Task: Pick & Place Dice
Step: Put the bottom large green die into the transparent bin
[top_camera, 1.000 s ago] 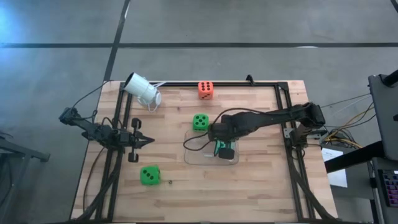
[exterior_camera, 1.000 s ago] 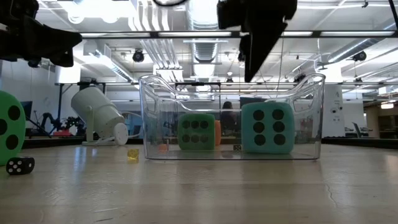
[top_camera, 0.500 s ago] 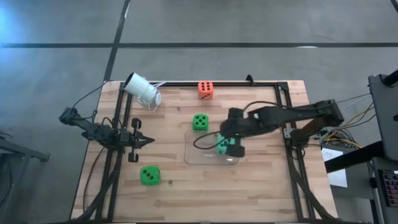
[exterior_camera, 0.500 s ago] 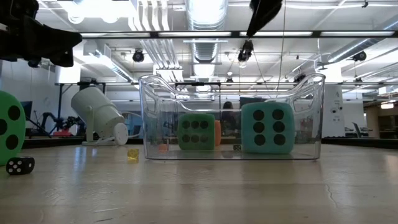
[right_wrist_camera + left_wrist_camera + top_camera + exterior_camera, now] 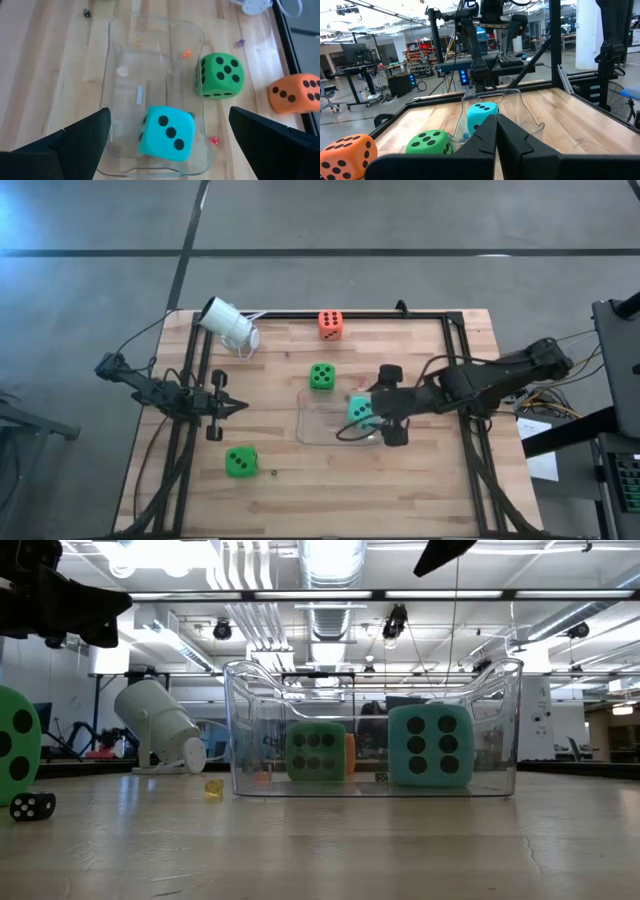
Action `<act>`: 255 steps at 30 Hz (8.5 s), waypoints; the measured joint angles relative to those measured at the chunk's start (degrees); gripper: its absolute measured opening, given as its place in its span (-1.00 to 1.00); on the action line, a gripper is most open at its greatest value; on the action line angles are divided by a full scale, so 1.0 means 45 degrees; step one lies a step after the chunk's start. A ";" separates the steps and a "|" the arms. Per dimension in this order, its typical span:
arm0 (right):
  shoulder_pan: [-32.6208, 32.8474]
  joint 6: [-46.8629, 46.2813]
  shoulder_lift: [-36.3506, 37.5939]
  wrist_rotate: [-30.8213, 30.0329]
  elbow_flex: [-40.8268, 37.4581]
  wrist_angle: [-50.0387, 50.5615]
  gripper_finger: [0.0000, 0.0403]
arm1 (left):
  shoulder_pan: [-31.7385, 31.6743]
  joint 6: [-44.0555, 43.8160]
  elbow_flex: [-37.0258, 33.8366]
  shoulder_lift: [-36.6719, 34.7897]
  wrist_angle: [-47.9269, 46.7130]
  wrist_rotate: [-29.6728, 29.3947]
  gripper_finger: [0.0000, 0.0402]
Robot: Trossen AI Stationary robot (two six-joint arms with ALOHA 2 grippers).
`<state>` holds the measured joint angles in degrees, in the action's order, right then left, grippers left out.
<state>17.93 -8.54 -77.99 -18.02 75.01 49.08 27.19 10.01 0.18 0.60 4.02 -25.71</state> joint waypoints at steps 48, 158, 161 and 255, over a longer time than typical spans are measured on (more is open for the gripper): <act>0.0039 0.0447 0.3880 -0.0368 -0.4014 -0.4133 0.99 | 0.0021 -0.5591 0.9911 0.9605 -1.1764 0.2161 -0.95; 0.0039 0.0480 0.3871 -0.0968 -0.4014 -0.4024 0.99 | 0.2377 -1.3564 1.2008 1.7273 -1.3430 0.5292 0.99; 0.0039 0.0478 0.3871 -0.0966 -0.4014 -0.4027 0.99 | 0.2377 -1.3564 1.2081 1.7775 -1.3421 0.5359 0.99; 0.0039 0.0482 0.3875 -0.0966 -0.4010 -0.4013 0.99 | 0.2935 -1.3039 1.1547 1.8651 -1.2086 0.4376 0.81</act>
<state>18.11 -6.37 -60.56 -22.37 56.97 31.02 40.40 -48.66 52.14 84.53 -50.37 -6.02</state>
